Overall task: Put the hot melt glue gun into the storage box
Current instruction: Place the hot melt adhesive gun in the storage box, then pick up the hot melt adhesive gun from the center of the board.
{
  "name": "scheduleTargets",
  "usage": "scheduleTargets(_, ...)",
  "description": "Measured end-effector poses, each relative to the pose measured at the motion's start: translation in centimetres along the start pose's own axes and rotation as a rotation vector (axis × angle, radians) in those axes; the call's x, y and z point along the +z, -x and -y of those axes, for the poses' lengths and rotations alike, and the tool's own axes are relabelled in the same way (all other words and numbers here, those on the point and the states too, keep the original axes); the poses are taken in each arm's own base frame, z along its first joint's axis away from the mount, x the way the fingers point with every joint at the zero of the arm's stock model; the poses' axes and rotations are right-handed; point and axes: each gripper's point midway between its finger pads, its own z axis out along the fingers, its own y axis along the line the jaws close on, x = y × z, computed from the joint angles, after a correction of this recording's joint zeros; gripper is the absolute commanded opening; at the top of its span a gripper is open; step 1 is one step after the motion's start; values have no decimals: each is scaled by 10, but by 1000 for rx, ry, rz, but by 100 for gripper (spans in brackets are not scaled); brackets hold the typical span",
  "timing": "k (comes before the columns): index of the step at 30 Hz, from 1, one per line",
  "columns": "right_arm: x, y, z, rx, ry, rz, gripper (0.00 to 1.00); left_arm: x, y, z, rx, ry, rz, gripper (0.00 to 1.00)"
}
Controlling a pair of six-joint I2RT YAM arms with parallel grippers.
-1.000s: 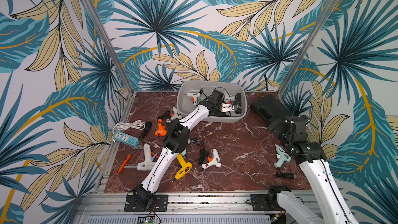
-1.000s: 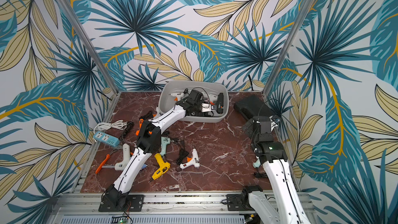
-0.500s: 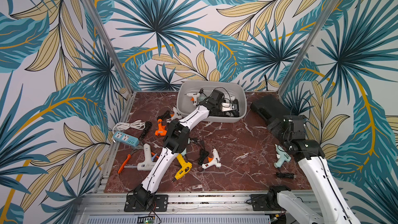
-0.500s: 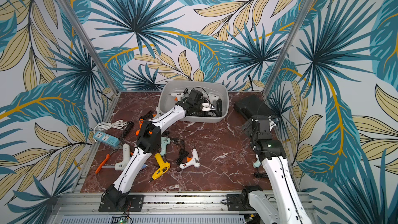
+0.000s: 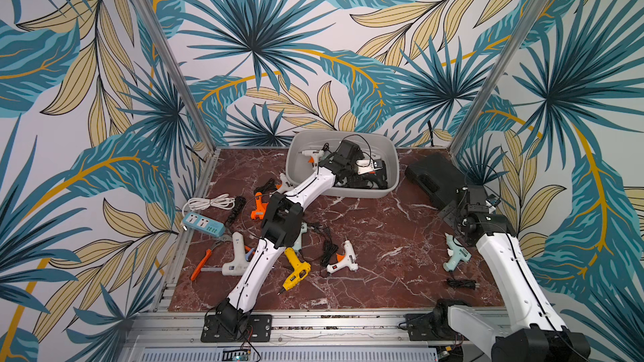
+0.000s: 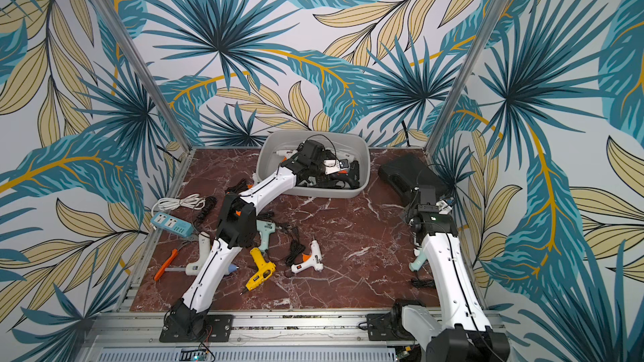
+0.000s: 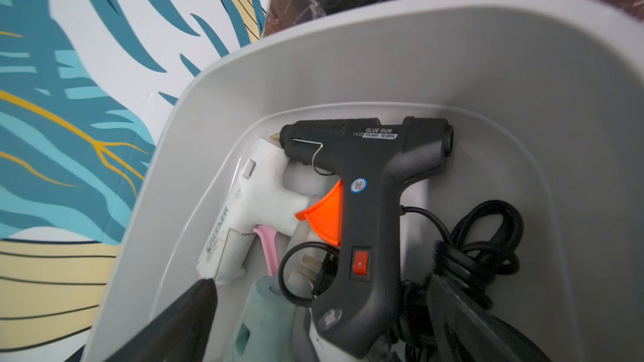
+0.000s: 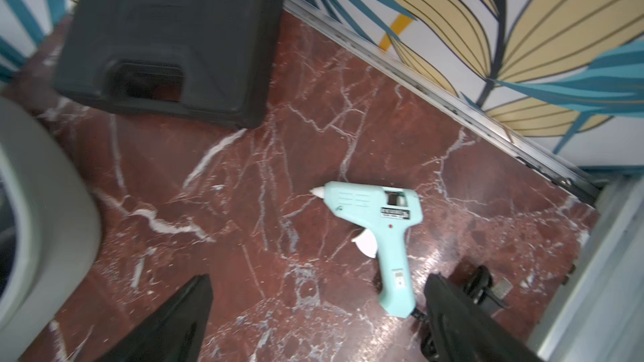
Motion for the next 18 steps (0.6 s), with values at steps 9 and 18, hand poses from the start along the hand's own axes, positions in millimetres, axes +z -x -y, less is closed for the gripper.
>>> scheduleTargets(9,25,-31,37,36,-69,-129,100,-104,69,-53,-116,158,94,100)
scheduleTargets(18,48,-79,50,32,-83,-249,99,-177,79,-84,-405,289,114,100)
